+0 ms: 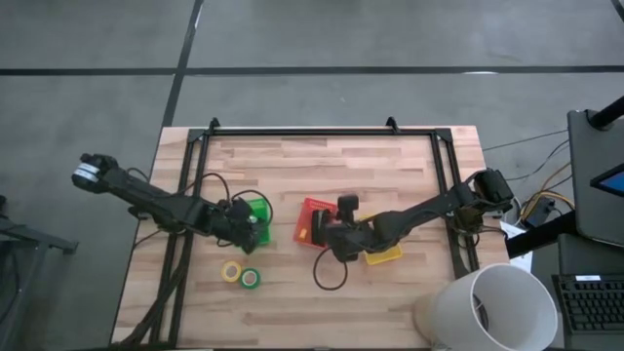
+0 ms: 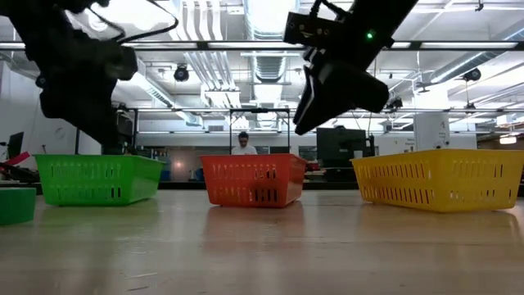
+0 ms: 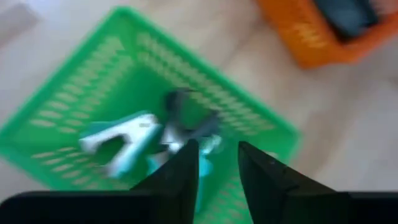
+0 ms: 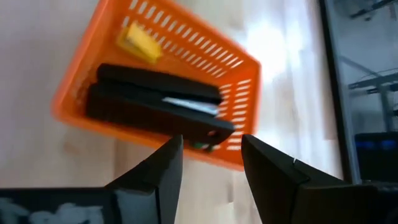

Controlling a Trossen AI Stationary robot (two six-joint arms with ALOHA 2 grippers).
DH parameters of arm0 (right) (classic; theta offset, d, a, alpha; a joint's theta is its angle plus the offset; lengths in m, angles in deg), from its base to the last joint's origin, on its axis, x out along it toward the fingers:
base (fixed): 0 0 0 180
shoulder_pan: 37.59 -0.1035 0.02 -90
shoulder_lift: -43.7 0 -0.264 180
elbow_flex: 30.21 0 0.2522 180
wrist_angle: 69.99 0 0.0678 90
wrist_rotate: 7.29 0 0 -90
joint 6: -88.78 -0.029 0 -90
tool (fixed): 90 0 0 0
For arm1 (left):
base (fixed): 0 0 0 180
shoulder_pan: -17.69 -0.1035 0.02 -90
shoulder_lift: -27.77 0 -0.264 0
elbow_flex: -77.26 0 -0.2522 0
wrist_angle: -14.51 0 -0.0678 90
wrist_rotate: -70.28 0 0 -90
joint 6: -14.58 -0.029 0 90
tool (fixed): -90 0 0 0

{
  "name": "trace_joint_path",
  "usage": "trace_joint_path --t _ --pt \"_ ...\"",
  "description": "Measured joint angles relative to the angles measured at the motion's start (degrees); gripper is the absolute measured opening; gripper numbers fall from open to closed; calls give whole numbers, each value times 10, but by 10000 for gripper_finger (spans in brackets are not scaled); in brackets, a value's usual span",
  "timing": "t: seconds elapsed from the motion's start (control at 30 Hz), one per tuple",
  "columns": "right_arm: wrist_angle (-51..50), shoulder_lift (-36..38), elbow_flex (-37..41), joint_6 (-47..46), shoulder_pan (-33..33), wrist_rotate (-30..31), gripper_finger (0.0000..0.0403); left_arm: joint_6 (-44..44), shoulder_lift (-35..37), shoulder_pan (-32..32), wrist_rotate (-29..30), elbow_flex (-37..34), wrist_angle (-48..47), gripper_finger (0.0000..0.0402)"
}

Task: Pick and place Stapler, Stapler remover, tape
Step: Put the green tape into the yellow bin

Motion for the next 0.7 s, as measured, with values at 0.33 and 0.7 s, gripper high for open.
trace_joint_path --t 0.33,0.7 --pt "3 0 36 -19 -8 -27 137 -123 -12 113 -45 85 57 138" --pt "17 9 23 -18 -43 -27 129 -62 -112 218 -58 105 61 138"
